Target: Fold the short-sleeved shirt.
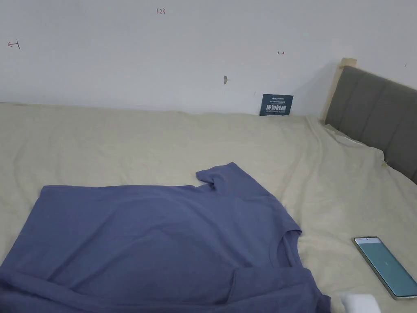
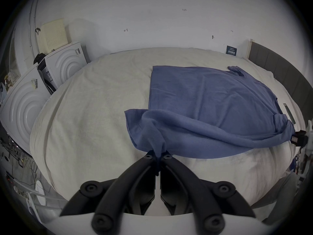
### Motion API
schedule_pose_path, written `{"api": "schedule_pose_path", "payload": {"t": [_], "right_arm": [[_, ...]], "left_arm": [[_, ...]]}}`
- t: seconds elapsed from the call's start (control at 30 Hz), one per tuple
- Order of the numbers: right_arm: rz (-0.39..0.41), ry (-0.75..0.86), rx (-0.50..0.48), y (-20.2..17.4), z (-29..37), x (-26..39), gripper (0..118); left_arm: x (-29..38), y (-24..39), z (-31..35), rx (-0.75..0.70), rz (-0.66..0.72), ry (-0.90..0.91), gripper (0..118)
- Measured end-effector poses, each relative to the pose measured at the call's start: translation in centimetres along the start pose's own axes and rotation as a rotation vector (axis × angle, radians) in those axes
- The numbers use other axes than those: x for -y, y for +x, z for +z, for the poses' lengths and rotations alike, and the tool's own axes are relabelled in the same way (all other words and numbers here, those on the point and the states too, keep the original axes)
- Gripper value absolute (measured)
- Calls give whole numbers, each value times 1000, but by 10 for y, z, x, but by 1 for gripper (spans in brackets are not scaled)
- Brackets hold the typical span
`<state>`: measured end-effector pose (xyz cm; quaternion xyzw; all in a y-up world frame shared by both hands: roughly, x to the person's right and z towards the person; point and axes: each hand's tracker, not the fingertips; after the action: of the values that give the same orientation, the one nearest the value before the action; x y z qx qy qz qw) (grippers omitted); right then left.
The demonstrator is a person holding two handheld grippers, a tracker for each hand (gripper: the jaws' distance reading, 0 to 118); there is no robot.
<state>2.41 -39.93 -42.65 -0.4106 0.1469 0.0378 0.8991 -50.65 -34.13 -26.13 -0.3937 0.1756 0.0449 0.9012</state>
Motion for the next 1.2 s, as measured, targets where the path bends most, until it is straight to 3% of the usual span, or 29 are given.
{"api": "schedule_pose_path", "payload": {"t": [0.03, 0.07, 0.1, 0.13, 0.2, 0.23, 0.27, 0.37, 0.57, 0.7, 0.83, 1.1, 1.13, 1.2], "right_arm": [[20, -4, -4, -4, -4, -2, 86], [29, -2, 0, -9, -6, -3, 64], [45, -4, -20, -14, -8, -4, 52], [51, -2, -11, -20, -9, -6, 45], [87, 2, -8, -28, -7, -10, 17], [70, 9, -22, -29, -5, -11, 11], [58, 17, -70, -32, -1, -12, 10], [87, 0, -30, -38, 5, -16, 9], [-49, 49, -99, -11, 45, -18, 9], [29, 49, -22, -11, 75, -14, 9], [-38, 40, -70, -1, 96, 0, 9], [-49, -67, -49, 1, 80, 41, 9], [-48, -64, -42, 0, 77, 44, 11], [-51, -55, -45, 4, 73, 42, 45]], "left_arm": [[0, 1, 0, 1, -2, -5, 3], [1, 1, 0, 1, -2, -8, 3], [-1, 0, -2, 2, 0, -11, 3], [-1, 0, -3, 3, 1, -14, 3], [0, 2, -4, 2, 3, -16, 3], [-1, 1, -4, 1, 4, -18, 3], [-1, 1, -4, 1, 3, -20, 3], [0, -1, 0, 4, 2, -10, 3], [3, -13, 15, 39, -1, -14, 3], [13, -17, 30, 42, -15, -19, 3], [30, -23, 43, 52, -17, -32, 3], [72, -19, 38, 59, -63, -136, 3], [74, -18, 35, 60, -68, -132, 3], [72, -20, 35, 48, -67, -107, 8]]}}
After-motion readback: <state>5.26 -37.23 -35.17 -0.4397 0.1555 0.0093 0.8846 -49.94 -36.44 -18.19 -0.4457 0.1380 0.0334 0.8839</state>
